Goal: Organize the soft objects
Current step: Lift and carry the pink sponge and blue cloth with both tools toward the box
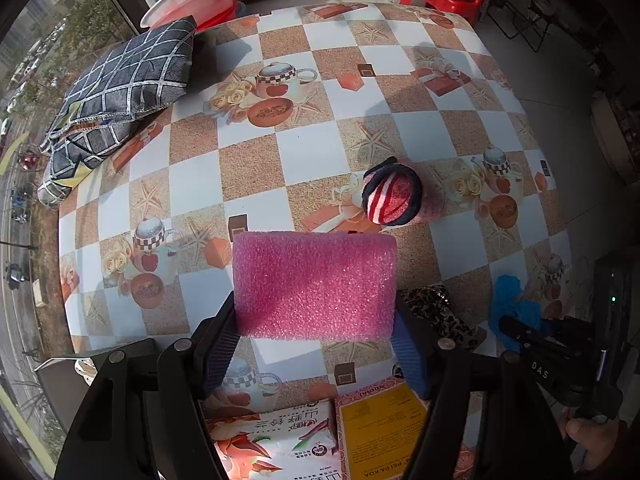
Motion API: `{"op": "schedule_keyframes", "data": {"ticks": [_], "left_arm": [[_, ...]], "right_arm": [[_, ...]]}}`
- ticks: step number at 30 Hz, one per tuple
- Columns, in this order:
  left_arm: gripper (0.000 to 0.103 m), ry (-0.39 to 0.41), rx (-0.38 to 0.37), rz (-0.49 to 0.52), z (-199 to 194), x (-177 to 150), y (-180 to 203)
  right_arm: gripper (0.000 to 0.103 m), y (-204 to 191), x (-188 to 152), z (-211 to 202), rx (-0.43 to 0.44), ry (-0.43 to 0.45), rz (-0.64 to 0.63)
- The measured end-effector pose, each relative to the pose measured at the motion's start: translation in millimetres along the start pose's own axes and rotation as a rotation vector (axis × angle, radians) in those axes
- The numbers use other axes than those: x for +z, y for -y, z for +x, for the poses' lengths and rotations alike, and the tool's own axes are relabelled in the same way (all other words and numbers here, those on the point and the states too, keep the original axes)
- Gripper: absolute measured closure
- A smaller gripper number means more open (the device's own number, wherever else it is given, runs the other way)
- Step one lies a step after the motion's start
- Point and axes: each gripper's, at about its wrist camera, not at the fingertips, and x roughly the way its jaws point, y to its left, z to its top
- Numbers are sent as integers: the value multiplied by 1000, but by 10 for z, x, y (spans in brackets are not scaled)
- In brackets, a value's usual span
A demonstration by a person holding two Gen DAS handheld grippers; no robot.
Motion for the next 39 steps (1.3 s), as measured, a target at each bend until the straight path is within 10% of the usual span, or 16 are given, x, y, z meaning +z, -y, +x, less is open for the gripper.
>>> {"op": "schedule_keyframes", "data": {"ticks": [21,39], "left_arm": [[30,103,-178,335,-812,-616,1193],[30,90,-280,565,-1102,-1538,1415]], "right_arm": [[78,389,-667,-1005,28,158,203],[78,200,-1353,-1088,0,133,252]]}}
